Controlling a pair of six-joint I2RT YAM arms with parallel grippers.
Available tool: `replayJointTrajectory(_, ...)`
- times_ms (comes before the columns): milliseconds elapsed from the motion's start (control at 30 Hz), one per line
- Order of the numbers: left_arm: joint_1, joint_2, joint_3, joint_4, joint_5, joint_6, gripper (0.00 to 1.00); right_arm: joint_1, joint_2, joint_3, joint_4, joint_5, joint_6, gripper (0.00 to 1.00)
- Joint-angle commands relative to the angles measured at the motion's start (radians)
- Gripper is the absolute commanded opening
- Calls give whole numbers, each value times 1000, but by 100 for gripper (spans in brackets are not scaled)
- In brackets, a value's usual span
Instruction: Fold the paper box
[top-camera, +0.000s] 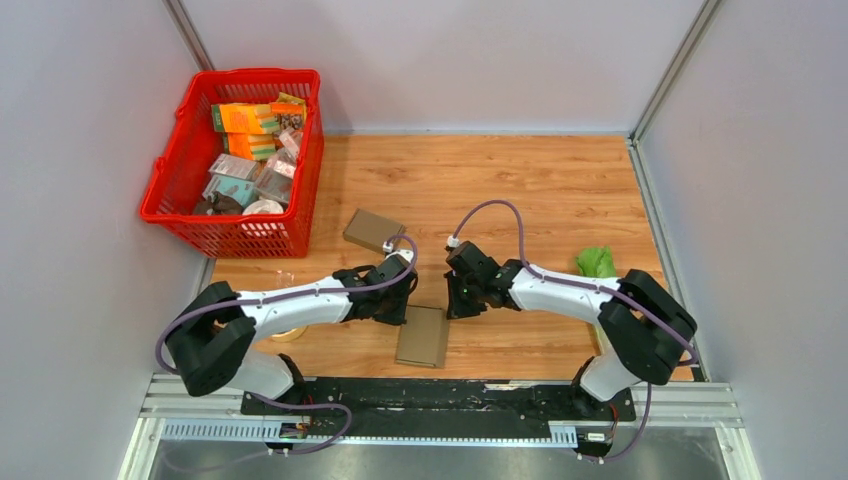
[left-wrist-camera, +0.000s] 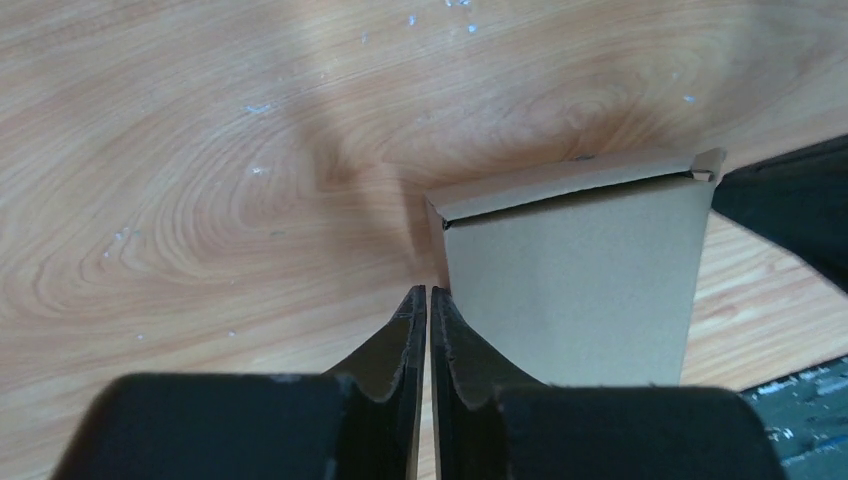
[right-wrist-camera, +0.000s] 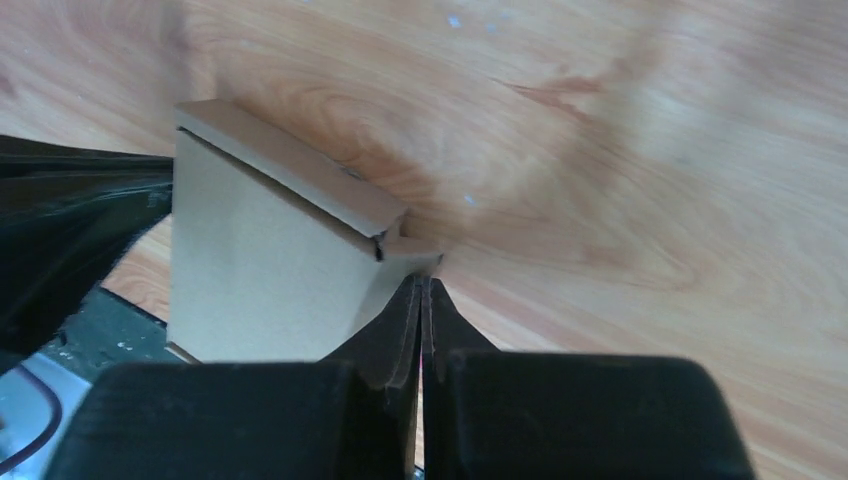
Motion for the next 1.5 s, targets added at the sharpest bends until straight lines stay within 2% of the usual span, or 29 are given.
replayJointTrajectory(0, -15, 45, 0, 125, 79, -14, 12, 20, 44, -43, 276, -134, 86, 2)
replayJointTrajectory(67, -17, 66, -10, 174, 108, -26, 12, 19, 50, -72, 433, -186, 165, 1)
replayJointTrajectory(267, -17, 100, -44, 314, 188, -37, 11, 8, 8, -181, 691, -255, 264, 1)
replayJointTrajectory(333, -17, 113, -47, 352, 217, -32, 11, -6, -15, -202, 732, -260, 296, 2)
replayJointTrajectory(433, -17, 110, -48, 398, 243, -23, 11, -30, -6, -255, 887, -324, 348, 5)
replayJointTrajectory(500, -15, 102, -36, 395, 239, -15, 12, -32, 4, -232, 847, -345, 330, 9)
replayJointTrajectory(533, -12, 97, -28, 342, 210, -6, 12, -32, 0, -216, 780, -328, 290, 10)
replayJointTrajectory(567, -9, 79, -21, 305, 191, 0, 14, -31, -11, -197, 602, -264, 261, 12)
replayJointTrajectory(600, -8, 65, -11, 270, 170, 6, 18, -29, -35, -160, 501, -228, 234, 14)
replayJointTrajectory(633, -6, 48, -10, 206, 135, 24, 21, -30, -48, -137, 409, -195, 177, 18)
replayJointTrajectory(667, -6, 28, -10, 179, 106, 35, 26, -29, -60, -124, 244, -143, 151, 24)
replayJointTrajectory(700, -6, -19, -11, 152, 86, 44, 33, -29, -98, -124, 202, -133, 129, 28)
replayJointTrajectory(800, -3, -114, 2, 31, 12, 86, 42, -32, -201, -169, 83, -89, 85, 37)
replayJointTrajectory(900, 1, -200, 16, -88, -43, 104, 46, -32, -299, -195, -32, -24, 46, 43)
replayJointTrajectory(1067, 1, -295, 25, -184, -25, 81, 57, -92, -391, -238, -69, -36, 12, 52)
replayJointTrajectory(1133, 0, -311, 25, -180, 19, 69, 70, -133, -397, -244, -66, -68, -8, 56)
replayJointTrajectory(1167, -2, -318, 21, -165, 45, 67, 72, -145, -398, -255, -32, -141, -14, 63)
replayJointTrajectory(1300, -55, -262, 36, -82, 98, 20, 74, -170, -368, -270, 92, -326, -31, 84)
replayJointTrajectory(1367, -106, -187, 79, -132, 35, -17, 74, -170, -355, -267, 124, -355, -40, 94)
replayJointTrajectory(1467, -164, -124, 134, -159, -53, -48, 74, -172, -330, -275, 202, -419, -26, 98)
